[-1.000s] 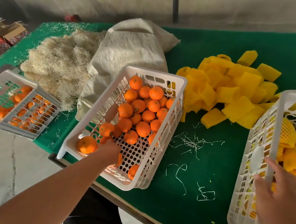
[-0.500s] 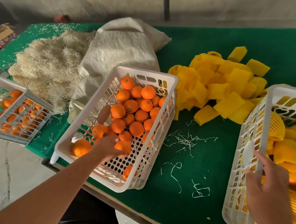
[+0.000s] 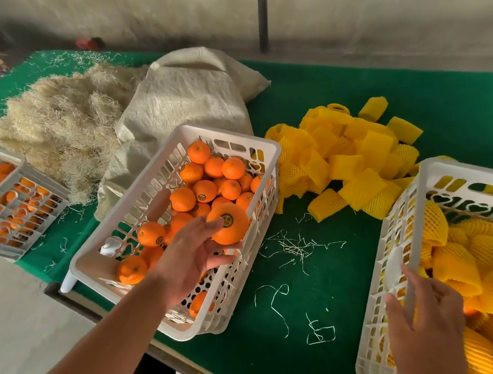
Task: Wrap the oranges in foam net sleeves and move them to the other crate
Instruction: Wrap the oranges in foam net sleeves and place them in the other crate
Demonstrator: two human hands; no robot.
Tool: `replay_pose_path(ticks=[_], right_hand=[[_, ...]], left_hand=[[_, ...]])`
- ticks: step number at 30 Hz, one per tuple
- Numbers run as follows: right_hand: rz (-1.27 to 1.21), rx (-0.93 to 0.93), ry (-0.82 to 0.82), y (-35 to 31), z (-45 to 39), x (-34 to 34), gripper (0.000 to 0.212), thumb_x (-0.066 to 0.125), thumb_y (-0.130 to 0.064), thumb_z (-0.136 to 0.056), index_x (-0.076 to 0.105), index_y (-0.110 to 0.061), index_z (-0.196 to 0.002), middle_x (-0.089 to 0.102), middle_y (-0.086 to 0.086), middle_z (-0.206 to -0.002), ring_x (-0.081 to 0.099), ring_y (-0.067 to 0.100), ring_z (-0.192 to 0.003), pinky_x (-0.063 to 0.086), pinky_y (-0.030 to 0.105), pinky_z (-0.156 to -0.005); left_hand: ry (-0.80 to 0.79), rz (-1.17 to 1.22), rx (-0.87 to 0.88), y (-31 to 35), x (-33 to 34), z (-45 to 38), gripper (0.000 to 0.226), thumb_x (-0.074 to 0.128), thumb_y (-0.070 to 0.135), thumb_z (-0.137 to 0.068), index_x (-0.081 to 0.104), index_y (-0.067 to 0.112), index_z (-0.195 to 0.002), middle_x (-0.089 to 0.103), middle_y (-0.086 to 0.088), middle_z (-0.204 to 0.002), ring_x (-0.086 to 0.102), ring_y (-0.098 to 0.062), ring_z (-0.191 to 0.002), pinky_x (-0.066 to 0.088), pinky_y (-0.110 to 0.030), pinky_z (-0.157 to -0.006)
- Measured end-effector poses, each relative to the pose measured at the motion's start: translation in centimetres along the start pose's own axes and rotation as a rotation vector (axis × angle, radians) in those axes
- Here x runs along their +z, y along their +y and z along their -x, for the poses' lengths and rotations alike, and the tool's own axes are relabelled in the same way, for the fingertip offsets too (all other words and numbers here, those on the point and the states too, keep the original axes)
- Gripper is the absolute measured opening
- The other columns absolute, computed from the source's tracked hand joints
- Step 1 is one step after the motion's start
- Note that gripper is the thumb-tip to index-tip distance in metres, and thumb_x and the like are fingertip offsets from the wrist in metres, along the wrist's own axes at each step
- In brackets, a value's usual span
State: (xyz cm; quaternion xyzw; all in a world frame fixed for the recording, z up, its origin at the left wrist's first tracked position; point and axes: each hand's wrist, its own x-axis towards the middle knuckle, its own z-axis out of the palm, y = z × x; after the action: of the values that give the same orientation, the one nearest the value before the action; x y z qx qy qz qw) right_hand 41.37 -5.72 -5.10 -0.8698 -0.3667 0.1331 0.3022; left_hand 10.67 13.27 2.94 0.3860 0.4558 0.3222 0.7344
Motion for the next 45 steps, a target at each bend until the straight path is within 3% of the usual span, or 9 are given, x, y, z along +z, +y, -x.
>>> replay_pose_path(ticks=[10, 17, 22, 27, 33, 35, 37, 39, 45], right_hand=[[0.117, -0.331, -0.199, -6.7, -4.8, 1.7, 0.036, 0.063, -0.032, -0.101, 0.064, -0.020, -0.136, 0.054, -0.001, -0.141, 0.047, 0.017, -0.135, 0.034, 0.027, -0.111], [0.393, -0.288, -0.459, -9.6, -13.7, 7.8, 0.039, 0.055, -0.032, -0.106, 0.056, -0.011, -0.139, 0.027, 0.015, -0.163, 0.045, 0.032, -0.141, 0.045, 0.041, -0.111], [0.685, -0.147, -0.535, -10.6, -18.4, 11.3, 0.050, 0.068, -0.027, -0.098, 0.050, -0.011, -0.143, -0.016, 0.030, -0.167, 0.068, 0.032, -0.105, 0.058, 0.039, -0.089], [0.857, -0.037, -0.545, -8.5, -20.5, 13.6, 0.066, 0.063, -0.029, -0.100, 0.036, -0.010, -0.157, -0.032, 0.035, -0.160, 0.062, 0.038, -0.124, 0.057, 0.042, -0.098], [0.761, -0.048, -0.480, -8.5, -20.4, 13.2, 0.094, 0.067, -0.032, -0.098, 0.006, -0.001, -0.162, -0.014, 0.023, -0.170, 0.056, 0.038, -0.131, 0.055, 0.042, -0.088], [0.690, -0.114, -0.444, -9.5, -19.3, 11.9, 0.074, 0.062, -0.034, -0.101, 0.026, -0.004, -0.157, 0.018, 0.023, -0.167, 0.065, 0.035, -0.117, 0.055, 0.041, -0.080], [0.589, -0.264, -0.321, -10.0, -17.1, 10.4, 0.025, 0.052, -0.034, -0.106, 0.061, -0.014, -0.118, 0.064, 0.012, -0.119, 0.069, 0.025, -0.087, 0.048, 0.030, -0.060], [0.467, -0.350, -0.236, -9.9, -14.1, 9.0, 0.037, 0.042, -0.036, -0.110, 0.058, -0.022, -0.080, 0.058, -0.003, -0.074, 0.060, 0.017, -0.066, 0.033, 0.027, -0.049], [0.242, -0.314, -0.396, -8.0, -5.8, 6.7, 0.021, 0.052, -0.030, -0.101, 0.066, -0.023, -0.086, 0.063, -0.008, -0.078, 0.060, 0.009, -0.069, 0.046, 0.021, -0.060]], left_hand=[[-0.041, -1.172, 0.434, -5.3, 2.1, -1.9, 0.070, 0.073, 0.072, -0.074, 0.053, 0.046, -0.136, 0.059, 0.030, -0.114, 0.063, 0.008, -0.095, 0.053, -0.011, -0.073], [-0.086, -1.454, 0.506, -7.1, 2.0, -2.8, 0.081, 0.057, 0.081, -0.078, 0.041, 0.041, -0.146, 0.060, 0.020, -0.129, 0.059, 0.002, -0.097, 0.038, -0.005, -0.077], [-0.148, -1.536, 0.570, -7.4, 2.0, -3.2, 0.076, 0.056, 0.079, -0.083, 0.042, 0.037, -0.145, 0.066, 0.015, -0.123, 0.065, -0.002, -0.089, 0.057, -0.019, -0.075], [-0.144, -1.554, 0.554, -7.8, 1.7, -3.8, 0.077, 0.058, 0.078, -0.083, 0.045, 0.034, -0.145, 0.067, 0.017, -0.118, 0.062, 0.003, -0.082, 0.055, -0.013, -0.072], [-0.155, -1.526, 0.521, -7.7, 1.6, -3.9, 0.077, 0.057, 0.078, -0.083, 0.043, 0.035, -0.146, 0.066, 0.018, -0.120, 0.063, 0.002, -0.085, 0.056, -0.013, -0.074], [-0.158, -1.504, 0.505, -7.4, 1.9, -3.7, 0.076, 0.060, 0.076, -0.082, 0.045, 0.035, -0.144, 0.066, 0.017, -0.121, 0.062, 0.003, -0.086, 0.050, -0.009, -0.074], [-0.152, -1.486, 0.494, -7.2, 2.0, -3.6, 0.077, 0.061, 0.077, -0.080, 0.046, 0.036, -0.144, 0.064, 0.016, -0.125, 0.061, 0.001, -0.090, 0.045, -0.007, -0.077], [-0.148, -1.485, 0.475, -7.2, 2.1, -3.6, 0.079, 0.057, 0.080, -0.079, 0.043, 0.038, -0.145, 0.060, 0.018, -0.129, 0.060, -0.001, -0.093, 0.047, -0.010, -0.079], [-0.150, -1.571, 0.427, -7.2, 2.3, -3.2, 0.079, 0.050, 0.088, -0.076, 0.029, 0.052, -0.142, 0.048, 0.024, -0.131, 0.058, -0.005, -0.096, 0.055, -0.024, -0.081]])
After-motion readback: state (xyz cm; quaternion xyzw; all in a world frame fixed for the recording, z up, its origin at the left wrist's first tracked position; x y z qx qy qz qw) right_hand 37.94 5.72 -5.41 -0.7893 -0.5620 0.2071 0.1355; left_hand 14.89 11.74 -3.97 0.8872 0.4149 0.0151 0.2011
